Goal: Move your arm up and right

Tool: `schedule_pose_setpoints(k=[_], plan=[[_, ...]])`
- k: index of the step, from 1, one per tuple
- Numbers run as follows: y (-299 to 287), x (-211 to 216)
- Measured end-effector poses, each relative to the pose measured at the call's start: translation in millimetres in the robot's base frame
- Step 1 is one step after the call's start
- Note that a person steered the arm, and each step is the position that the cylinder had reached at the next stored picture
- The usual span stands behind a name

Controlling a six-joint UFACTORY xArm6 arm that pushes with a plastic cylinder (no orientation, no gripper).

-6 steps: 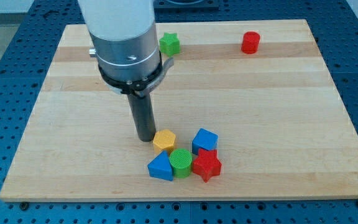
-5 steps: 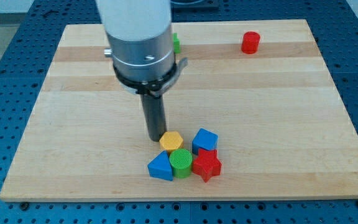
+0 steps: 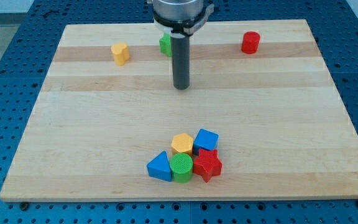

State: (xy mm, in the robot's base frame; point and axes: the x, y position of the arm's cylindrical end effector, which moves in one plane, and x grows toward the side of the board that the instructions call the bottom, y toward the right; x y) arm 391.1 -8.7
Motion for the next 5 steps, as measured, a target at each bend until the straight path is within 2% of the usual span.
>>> schedule_pose_setpoints(k=[3,4,5], plan=[[156.3,0.0],[161.3,0.3],[204.4,-13.6]])
